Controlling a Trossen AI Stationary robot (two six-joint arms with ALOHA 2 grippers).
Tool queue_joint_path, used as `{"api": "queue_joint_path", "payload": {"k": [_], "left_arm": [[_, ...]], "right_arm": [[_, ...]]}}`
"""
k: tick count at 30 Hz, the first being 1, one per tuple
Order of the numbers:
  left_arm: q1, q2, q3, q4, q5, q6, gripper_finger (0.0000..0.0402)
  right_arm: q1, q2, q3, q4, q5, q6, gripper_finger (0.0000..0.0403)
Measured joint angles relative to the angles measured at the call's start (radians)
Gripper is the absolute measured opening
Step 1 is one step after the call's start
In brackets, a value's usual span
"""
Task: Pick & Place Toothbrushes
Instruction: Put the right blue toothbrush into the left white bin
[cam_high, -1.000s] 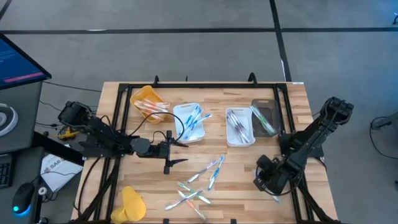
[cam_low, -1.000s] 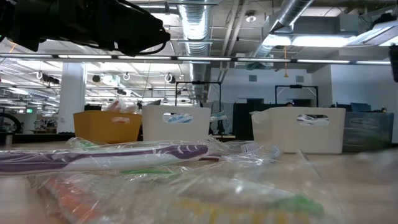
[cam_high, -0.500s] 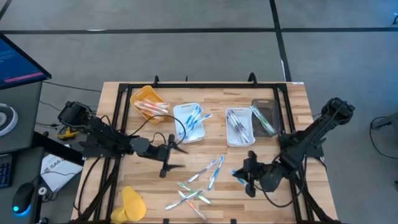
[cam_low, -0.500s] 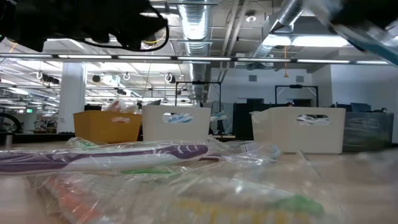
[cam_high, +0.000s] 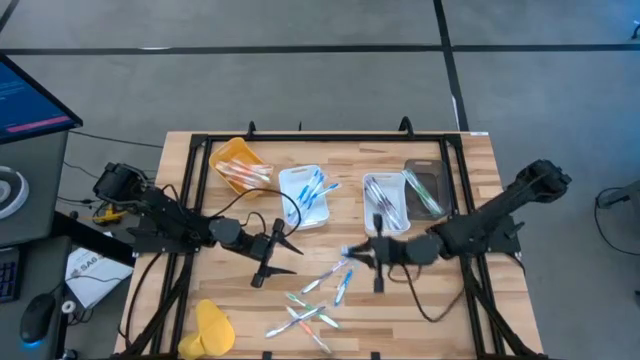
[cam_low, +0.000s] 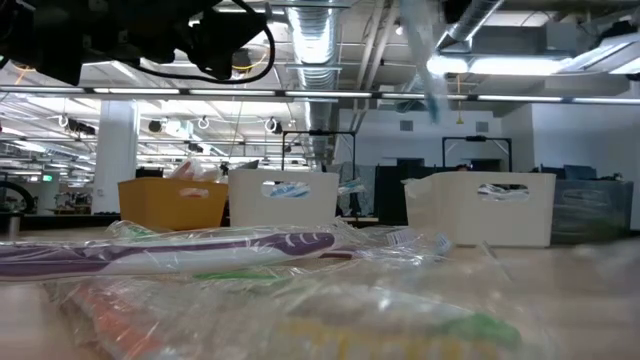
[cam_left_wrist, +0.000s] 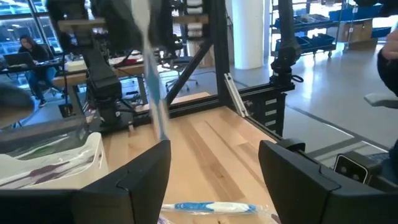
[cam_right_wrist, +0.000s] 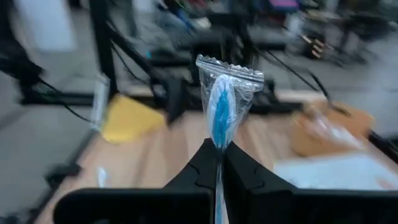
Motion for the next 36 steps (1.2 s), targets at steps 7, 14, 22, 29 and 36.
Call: {"api": "queue_joint_path", "payload": {"k": [7, 14, 22, 29, 36], "left_arm": [[0.036, 0.000, 0.004, -0.002, -0.028, -0.093, 0.0240], [0.092, 0.013, 0.067, -0.001, 0.031, -0.213, 0.0257], [0.080, 0.111, 0.116, -0.002, 0.036, -0.213, 0.0271], [0.080, 0.163, 0.145, 0.015, 0.053, -0.182, 0.0269], [0.066, 0.160, 0.145, 0.017, 0.052, -0.156, 0.0258]], "right_arm": [[-0.098, 0.052, -0.003, 0.163, -0.242, -0.073, 0.0000], [-0.153, 0.196, 0.107, 0.172, -0.301, -0.107, 0.0000], [-0.148, 0.299, 0.320, 0.029, -0.305, -0.173, 0.0000], [-0.147, 0.350, 0.409, -0.058, -0.278, -0.193, 0.0000], [-0.146, 0.354, 0.412, -0.073, -0.271, -0.191, 0.0000]]}}
